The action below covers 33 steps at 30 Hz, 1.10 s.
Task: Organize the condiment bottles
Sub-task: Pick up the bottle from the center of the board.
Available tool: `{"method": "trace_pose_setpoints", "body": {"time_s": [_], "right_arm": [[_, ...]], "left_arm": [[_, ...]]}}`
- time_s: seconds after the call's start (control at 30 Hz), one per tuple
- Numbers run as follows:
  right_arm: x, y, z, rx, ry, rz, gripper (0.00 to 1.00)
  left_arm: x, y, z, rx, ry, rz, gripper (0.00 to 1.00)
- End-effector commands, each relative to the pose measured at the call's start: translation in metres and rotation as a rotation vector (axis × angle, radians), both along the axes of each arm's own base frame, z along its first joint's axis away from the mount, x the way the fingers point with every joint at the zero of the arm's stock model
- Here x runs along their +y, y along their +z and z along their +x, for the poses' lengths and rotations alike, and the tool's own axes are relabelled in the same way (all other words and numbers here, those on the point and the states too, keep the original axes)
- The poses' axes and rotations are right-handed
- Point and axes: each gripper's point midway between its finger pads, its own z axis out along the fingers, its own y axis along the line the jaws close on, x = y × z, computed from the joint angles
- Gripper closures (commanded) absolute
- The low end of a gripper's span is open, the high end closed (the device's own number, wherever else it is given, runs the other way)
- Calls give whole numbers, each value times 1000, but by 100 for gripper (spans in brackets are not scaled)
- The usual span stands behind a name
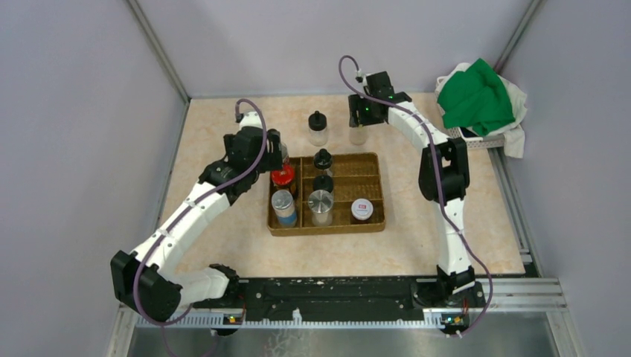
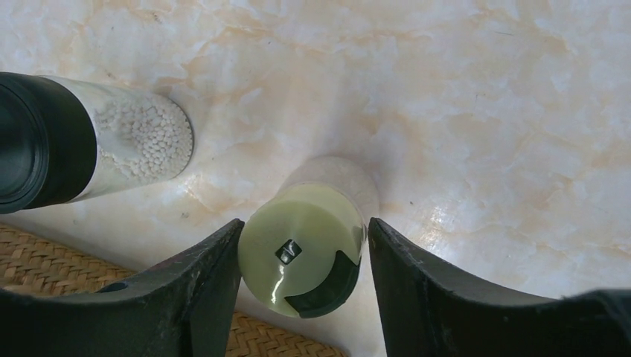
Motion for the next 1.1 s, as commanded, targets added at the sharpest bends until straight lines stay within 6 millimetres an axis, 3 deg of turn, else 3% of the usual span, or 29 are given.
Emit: {"method": "trace_pose_setpoints", "body": {"time_s": [0.0,0.17,0.23,0.4,0.6,0.77,1.07], "right_arm": [[4,7,6,-24,1,22,47],[3,9,5,-30,1,18,74],[2,13,5,-37,-3,17,80],[-1,30,2,-60,-9,12,84],[-4,68,-7,-117,-8,20,85],[-2,100,-27,-171,0,17,85],[-3,127,-71,-208,23,-1,86]], "left_arm": [[-1,12,-1,-35,2,-34,1],[-4,10,0,-30,-11,-41,1],[-6,9,0,-26,-20,-45,1],[-11,10,0,-23,-42,-60,1],[-12,11,-1,-28,-50,-63,1],[-11,11,-4,-27,-53,-64,1],[-9,17,-5,-41,-56,-61,1]]}}
